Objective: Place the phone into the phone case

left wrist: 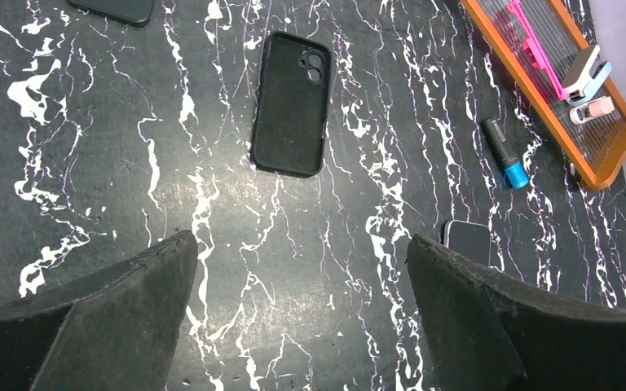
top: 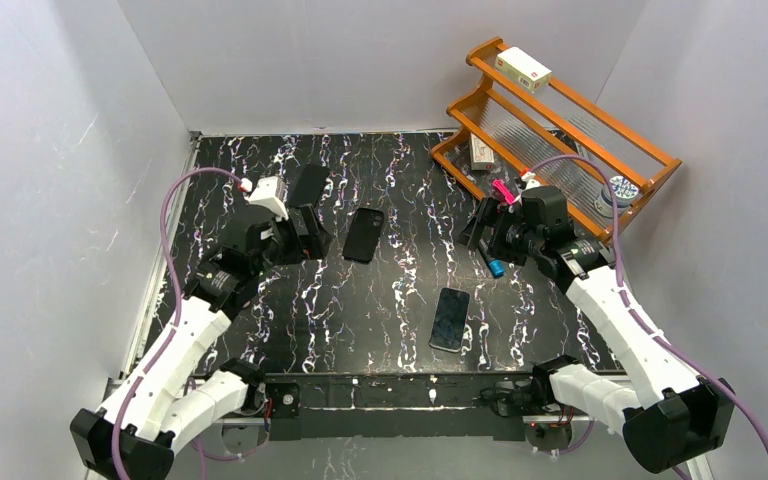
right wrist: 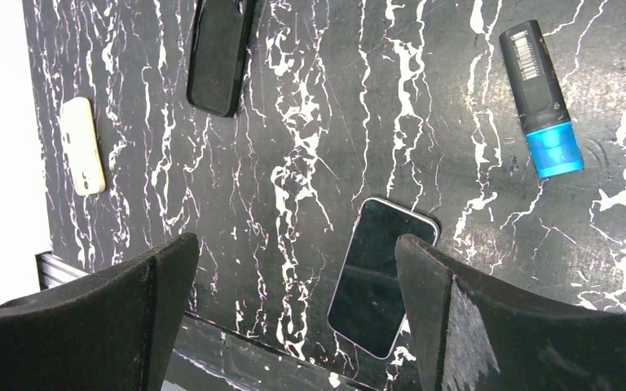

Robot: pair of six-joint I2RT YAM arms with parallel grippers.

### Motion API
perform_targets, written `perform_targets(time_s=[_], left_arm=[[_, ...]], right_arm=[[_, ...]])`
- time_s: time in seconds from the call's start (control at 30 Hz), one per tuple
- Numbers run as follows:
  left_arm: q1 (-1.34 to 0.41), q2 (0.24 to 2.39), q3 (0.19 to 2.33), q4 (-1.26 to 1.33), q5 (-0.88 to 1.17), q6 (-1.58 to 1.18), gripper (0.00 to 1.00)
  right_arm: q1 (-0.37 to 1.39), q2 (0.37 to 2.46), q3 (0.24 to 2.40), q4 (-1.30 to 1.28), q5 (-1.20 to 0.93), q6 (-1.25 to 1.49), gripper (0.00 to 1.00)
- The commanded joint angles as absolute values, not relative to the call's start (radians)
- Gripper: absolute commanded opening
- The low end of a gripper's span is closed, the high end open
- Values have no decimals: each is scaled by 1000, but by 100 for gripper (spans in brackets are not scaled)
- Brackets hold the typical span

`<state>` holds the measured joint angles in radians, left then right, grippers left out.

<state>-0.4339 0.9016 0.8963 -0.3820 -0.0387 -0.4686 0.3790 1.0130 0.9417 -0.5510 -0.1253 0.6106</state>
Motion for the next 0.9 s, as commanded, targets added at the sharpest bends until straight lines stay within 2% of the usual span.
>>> perform_targets(time_s=[0.0,0.2,0.4,0.6,0.8,0.87], left_arm=[[-428,829,849,-346,-85,-461,98],[-428,832,823,-369,-111,-447,98],[-428,832,781,-380,-138,-418,98],[-428,833,749,-372,-177,-400,98],[-428,837,771,-370,-184,-386,98],[-428,839,772,-364,-171,-374,98]], right_arm=[[375,1003,937,-546,-91,636,99],[376,1042,918,-554,-110,694,99],[376,1096,886,-563,-123,747,93],[406,1173,874,-480,-136,815,73],[516,1313,915,-303,-140,887,50],[555,1383,952,-274,-114,900,46]])
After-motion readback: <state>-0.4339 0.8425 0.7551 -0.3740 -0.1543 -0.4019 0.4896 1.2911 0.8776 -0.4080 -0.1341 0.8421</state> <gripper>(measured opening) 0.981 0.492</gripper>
